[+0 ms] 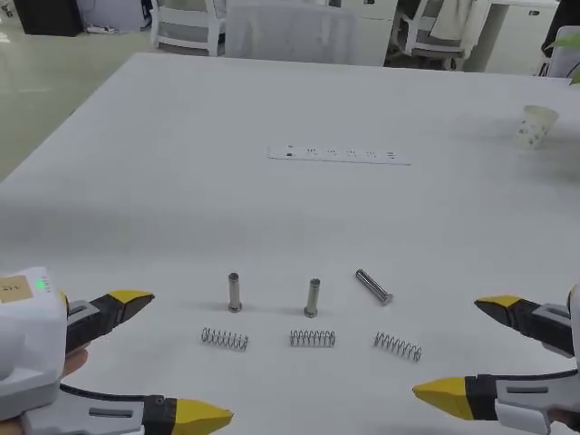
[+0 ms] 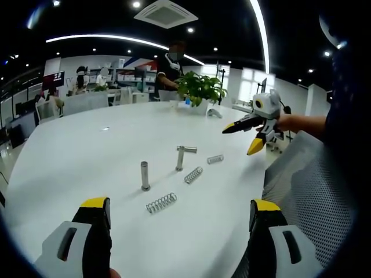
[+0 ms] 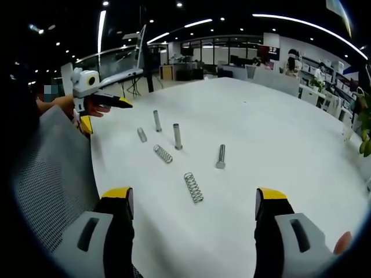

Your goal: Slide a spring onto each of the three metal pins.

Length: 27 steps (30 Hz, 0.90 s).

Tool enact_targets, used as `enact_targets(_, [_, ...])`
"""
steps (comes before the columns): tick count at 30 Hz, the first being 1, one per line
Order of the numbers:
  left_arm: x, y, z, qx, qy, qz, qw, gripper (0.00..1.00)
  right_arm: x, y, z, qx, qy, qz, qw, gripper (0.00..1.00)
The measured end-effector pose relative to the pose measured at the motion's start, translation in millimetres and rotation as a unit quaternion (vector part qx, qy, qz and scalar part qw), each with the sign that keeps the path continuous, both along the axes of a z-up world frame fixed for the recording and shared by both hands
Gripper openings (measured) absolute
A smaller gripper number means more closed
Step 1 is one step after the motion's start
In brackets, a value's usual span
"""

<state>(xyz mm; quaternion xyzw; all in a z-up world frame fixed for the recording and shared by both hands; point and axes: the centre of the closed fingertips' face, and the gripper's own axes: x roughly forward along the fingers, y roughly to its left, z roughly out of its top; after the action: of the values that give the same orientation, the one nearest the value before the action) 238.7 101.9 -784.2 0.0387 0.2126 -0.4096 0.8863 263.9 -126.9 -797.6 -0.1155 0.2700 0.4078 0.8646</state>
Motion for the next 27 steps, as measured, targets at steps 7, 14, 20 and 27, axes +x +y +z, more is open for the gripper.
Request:
enact_targets(7, [-1.6,0.5,2.4,0.0,-0.003,0.003,1.0,0.97,5.4,3.7,4.2,0.001,0.0,0.004,1.0,0.83])
enact_targets(14, [-3.0,1.0,4.5,-0.003,-0.007,0.007,1.0,0.97,14.9,7.4,7.4,-0.01,-0.004,0.01,0.9999,0.81])
enact_targets(20, [-3.8,1.1,6.7,-0.003,-0.01,0.008,0.9999,0.97,33.1,10.2,12.2,-0.023,-0.013,0.016,0.9995,0.79])
enact_targets(27, [-4.2,1.5,9.4,-0.004,-0.014,0.009,0.9998,0.97,47.6,18.5,13.2,-0.043,-0.019,0.028,0.9985,0.76])
